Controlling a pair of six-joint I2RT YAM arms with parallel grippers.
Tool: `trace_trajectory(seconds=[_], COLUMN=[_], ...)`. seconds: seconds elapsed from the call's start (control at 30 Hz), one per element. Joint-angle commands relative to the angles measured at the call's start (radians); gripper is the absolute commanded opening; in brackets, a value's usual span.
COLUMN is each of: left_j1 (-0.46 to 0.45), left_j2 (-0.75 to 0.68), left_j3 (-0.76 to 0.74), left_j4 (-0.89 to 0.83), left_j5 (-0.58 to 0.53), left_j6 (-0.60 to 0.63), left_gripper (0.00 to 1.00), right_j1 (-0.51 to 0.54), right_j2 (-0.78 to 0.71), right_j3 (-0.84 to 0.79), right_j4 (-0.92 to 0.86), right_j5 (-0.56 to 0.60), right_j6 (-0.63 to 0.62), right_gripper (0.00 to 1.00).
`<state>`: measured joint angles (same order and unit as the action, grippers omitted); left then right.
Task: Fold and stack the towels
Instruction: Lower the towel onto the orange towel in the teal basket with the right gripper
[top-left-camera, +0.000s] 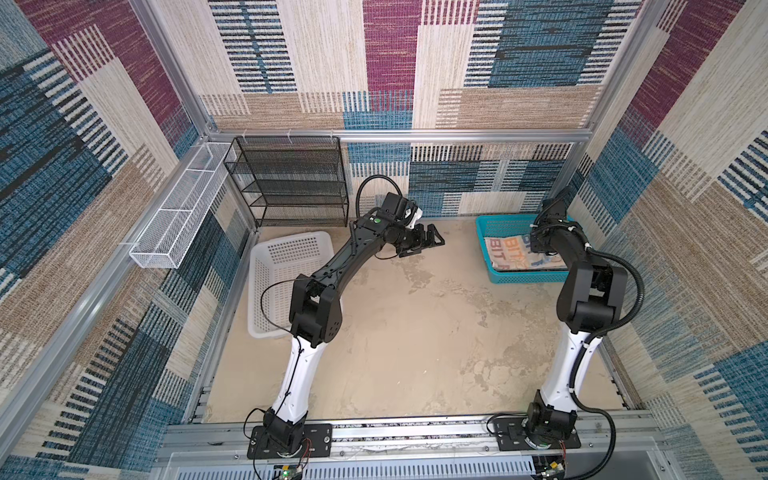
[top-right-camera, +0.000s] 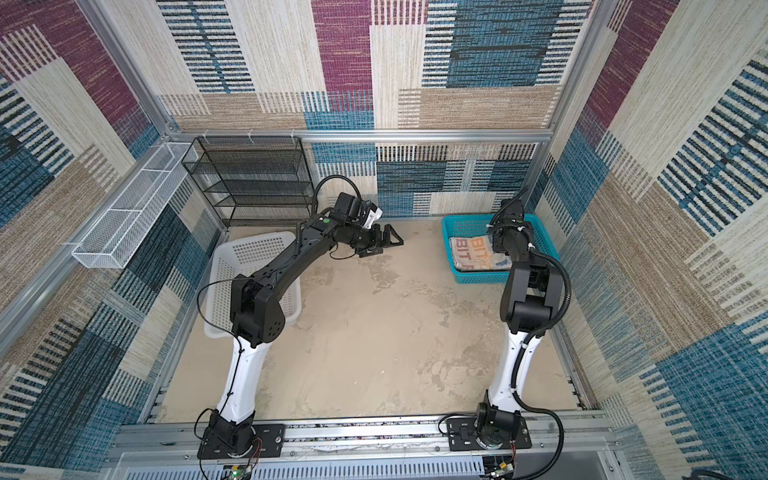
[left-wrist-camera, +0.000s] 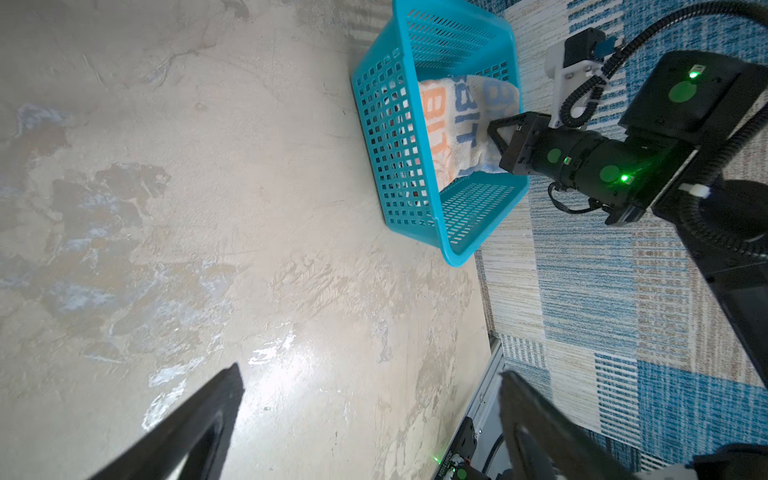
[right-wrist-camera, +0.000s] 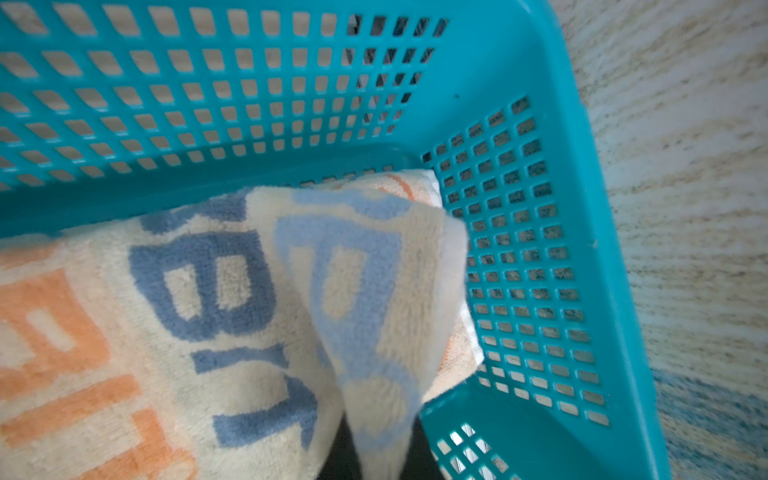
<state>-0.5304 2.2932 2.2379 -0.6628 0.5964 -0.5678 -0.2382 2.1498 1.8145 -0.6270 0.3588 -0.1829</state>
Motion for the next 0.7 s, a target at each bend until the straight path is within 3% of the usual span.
trace_trajectory(seconds=[0.0, 0.17, 0.47, 0.57, 0.67], left_j1=[0.0, -0.001, -0.001, -0.002, -0.002], left_j2=[-0.005, 0.003, 0.021, 0.017, 0.009], left_j3=[0.01, 0.023, 0.039, 0.04, 0.034], left_j4=[-0.014, -0.018, -0.036, -0.041, -0.045], left_j5=[-0.009, -0.009, -0.008, -0.008, -0.009], left_j6=[0.028, 0.03, 0.039, 0.043, 0.042], left_gripper=[0.99, 0.99, 0.99, 0.99, 0.99], right_j1=[-0.016, -0.019, -0.019, -0.019, -0.019], right_j2=[0.013, 0.051, 0.096, 0.115, 0.095], right_j3=[0.012, 0.04, 0.097, 0.126, 0.118], right_j4=[0.019, 0.012, 0.016, -0.003, 0.003], right_j5=[0.014, 0.015, 0.007, 0.037, 0.049], right_j6=[0.013, 0.003, -0.01, -0.005, 0.017], right_gripper=[0.0, 0.0, 0.18, 0.35, 0.64])
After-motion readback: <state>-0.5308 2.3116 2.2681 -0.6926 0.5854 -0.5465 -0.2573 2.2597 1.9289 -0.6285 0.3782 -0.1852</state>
